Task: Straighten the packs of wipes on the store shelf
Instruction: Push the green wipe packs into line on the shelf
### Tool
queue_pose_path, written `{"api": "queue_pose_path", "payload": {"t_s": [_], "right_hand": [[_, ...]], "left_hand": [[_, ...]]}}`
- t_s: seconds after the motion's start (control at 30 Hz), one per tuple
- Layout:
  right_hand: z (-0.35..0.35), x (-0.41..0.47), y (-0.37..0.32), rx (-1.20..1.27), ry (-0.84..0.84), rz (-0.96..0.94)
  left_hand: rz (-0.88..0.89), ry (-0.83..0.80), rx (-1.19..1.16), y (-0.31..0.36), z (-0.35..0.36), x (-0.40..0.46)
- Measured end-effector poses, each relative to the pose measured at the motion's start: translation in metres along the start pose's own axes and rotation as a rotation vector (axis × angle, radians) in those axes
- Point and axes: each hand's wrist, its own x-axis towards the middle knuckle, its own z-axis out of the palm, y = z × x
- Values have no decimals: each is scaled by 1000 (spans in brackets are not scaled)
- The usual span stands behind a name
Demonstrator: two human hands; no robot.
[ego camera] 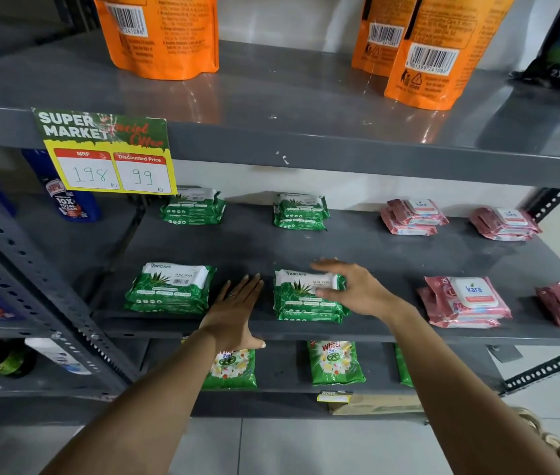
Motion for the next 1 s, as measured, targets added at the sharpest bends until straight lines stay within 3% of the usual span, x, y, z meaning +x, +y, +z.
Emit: {"api": "queue_pose_path", "payload": {"t_s": [0.17,0.3,0.37,0.43,0.57,0.77,1.0], "right_hand": [[13,-2,-2,-8,0,-22],[4,-18,8,73,319,-32],[-10,-30,25,0,527,6],[-29,-42,46,-134,680,106],[-61,-64,85,-294,829,350],[-75,-81,110,-404,693,628],[-72,-86,114,-317,599,684]], "left_hand": [[6,7,-21,0,-1,-1],[10,12,-51,-4,-1,-1],[7,11,-30,-2,-4,1],[15,49,-24,2,-5,0],[41,106,-32,3,-7,-5],[12,56,-36,5,-9,-3],[15,53,-40,3,-6,-5]]}}
